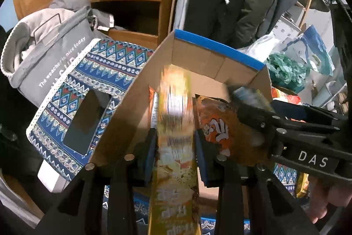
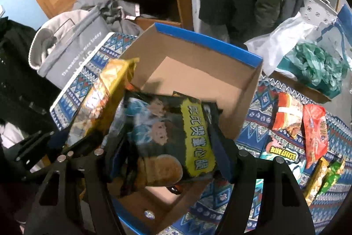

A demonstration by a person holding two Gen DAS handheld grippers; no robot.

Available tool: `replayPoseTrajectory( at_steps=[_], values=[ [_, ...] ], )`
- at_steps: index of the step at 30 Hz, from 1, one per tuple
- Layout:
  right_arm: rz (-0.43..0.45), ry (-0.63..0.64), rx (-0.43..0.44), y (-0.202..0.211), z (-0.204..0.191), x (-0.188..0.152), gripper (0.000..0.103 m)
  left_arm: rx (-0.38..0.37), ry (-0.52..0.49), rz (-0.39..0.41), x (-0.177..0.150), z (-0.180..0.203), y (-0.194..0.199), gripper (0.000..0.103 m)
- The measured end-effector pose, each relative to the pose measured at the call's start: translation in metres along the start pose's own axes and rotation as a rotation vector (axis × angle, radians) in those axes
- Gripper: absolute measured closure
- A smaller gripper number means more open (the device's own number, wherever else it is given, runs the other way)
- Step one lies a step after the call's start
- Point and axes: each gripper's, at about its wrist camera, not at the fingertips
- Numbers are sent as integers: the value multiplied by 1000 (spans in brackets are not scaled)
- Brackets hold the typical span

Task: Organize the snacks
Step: 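Carry the black bag and yellow stick pack into the cardboard box, then open both tools to drop the bags in the box and withdraw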

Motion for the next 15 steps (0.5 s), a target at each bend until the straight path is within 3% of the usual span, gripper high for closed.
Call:
replayPoseTrajectory(
  at_steps=[4,7,15],
  values=[
    [4,-10,-15,-1,0,2,23,28,-25,54,2,4,9,47],
    [5,-24,-20,0,3,2,23,33,-35,74,3,5,12,46],
    [10,-76,-31,10,20,-1,23,7,-26,37,2,7,9,46]
  ],
)
Point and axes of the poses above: each gripper's, at about its wrist camera, not at the fingertips, and y roughly against the way its jaws point, z to its right, x to its top, and after that the axes turned 6 degrees about y, right-handed
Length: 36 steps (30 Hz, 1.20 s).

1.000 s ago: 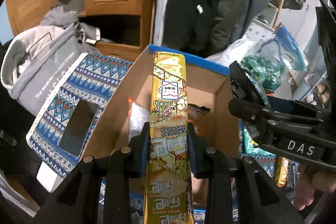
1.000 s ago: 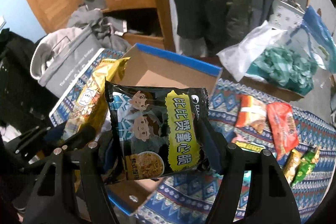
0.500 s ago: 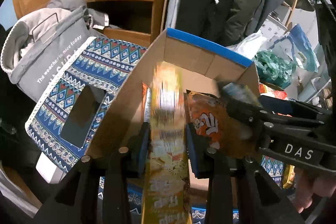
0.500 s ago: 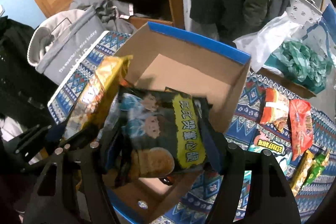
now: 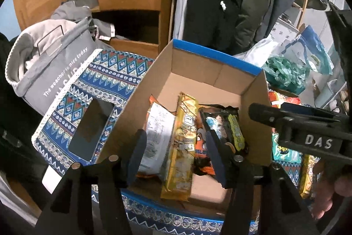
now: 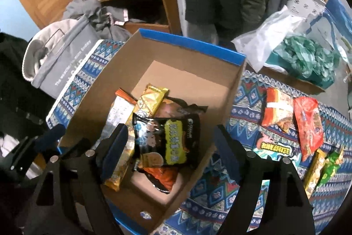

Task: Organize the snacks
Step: 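Open both tools to drop the bags in the box and withdraw, then grasp the black snack bag with the right tool while the left grasps the long yellow stick pack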

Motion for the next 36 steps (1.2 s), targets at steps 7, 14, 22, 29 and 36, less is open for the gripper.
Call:
replayPoseTrajectory(
  at_steps=[7,14,22,29,36],
  values=[
    [16,-23,-29,15,14,-6,22,-33,7,-11,-1,7,4,46],
    [11,-36,-71,26,30,-20,22,-66,-27,-26,-5,29,9,43],
    [14,-62,-119,48,58,-43,22,-102,-88,-43,-13,60,13,43],
    [17,-114,-172,70,91,-67,20,-127,-166,-67,-25,94,13,42],
    [10,-178,-230,87,129,-98,20,-149,-177,-99,-31,116,10,42]
  ],
)
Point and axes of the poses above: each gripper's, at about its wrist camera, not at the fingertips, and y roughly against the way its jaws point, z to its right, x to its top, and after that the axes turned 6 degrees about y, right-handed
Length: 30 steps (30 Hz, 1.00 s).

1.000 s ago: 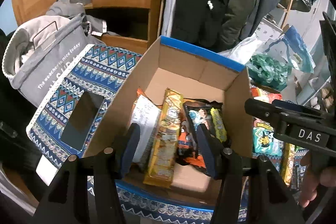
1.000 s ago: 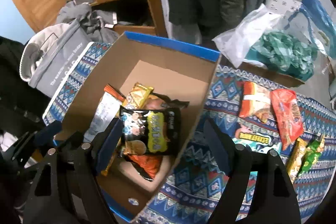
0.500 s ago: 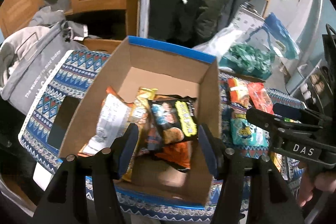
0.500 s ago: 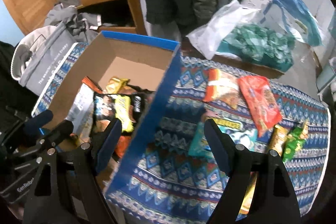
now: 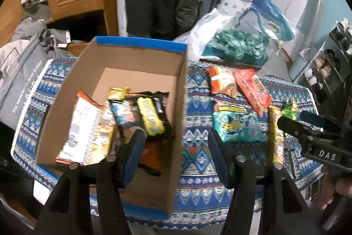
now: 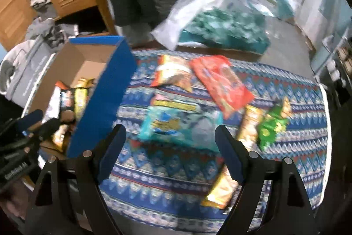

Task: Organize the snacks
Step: 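Grasp the black snack bag with the right tool while the left grasps the long yellow stick pack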

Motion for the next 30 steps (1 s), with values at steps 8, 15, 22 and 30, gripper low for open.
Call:
replayPoseTrajectory(
  at_steps=[8,15,22,30],
  values=[
    [-40,-88,-55,0,51,-35,20,-48,-78,-34,-6,51,-6,40],
    [-64,-136,-128,0,88,-60,20,-69,-172,-79,-21,97,-19,40],
    [-136,-206,-169,-16,120,-90,20,-78,-223,-127,-34,129,-35,40],
    [-232,-232,-175,-44,128,-115,20,-76,-286,-185,-51,158,-61,40]
  ],
)
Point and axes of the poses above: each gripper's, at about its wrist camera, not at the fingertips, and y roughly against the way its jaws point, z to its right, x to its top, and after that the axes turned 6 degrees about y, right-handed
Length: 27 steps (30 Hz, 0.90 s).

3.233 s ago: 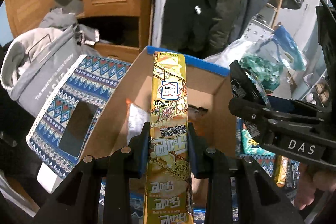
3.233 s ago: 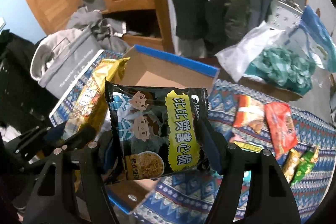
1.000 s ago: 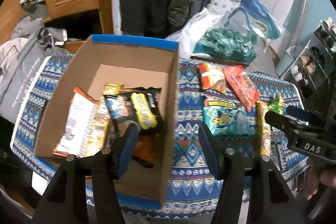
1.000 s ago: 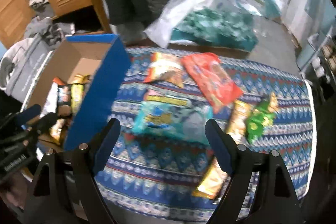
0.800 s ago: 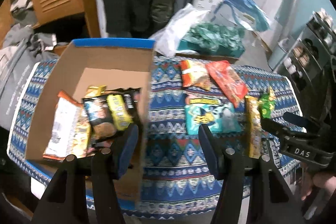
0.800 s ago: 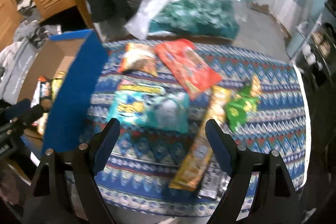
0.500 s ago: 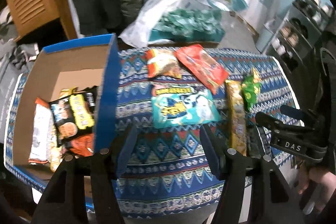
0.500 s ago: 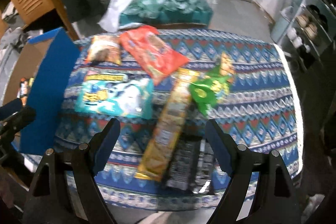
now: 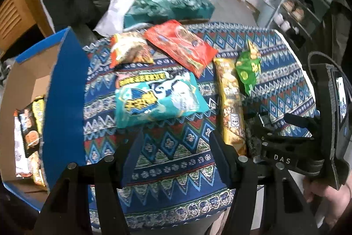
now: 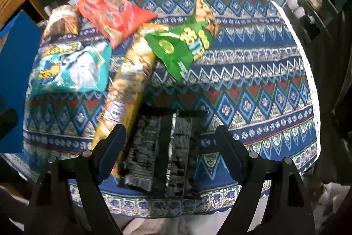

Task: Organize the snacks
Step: 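Grasp the black snack bag with the right tool while the left grasps the long yellow stick pack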

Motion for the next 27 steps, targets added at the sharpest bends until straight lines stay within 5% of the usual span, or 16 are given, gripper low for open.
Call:
replayPoseTrajectory(
  at_steps=[17,22,27],
  values=[
    [-92,36,11,-45,-8,-12,20,-40,56,-63,6,7,-25,40],
    [-91,11,-12,-51,7,-14,36,-56,52,-67,11,18,-31,40],
    [-73,-70,-16,-54,38,-11,35,-64,29,-63,17,33,-40,37]
  ],
)
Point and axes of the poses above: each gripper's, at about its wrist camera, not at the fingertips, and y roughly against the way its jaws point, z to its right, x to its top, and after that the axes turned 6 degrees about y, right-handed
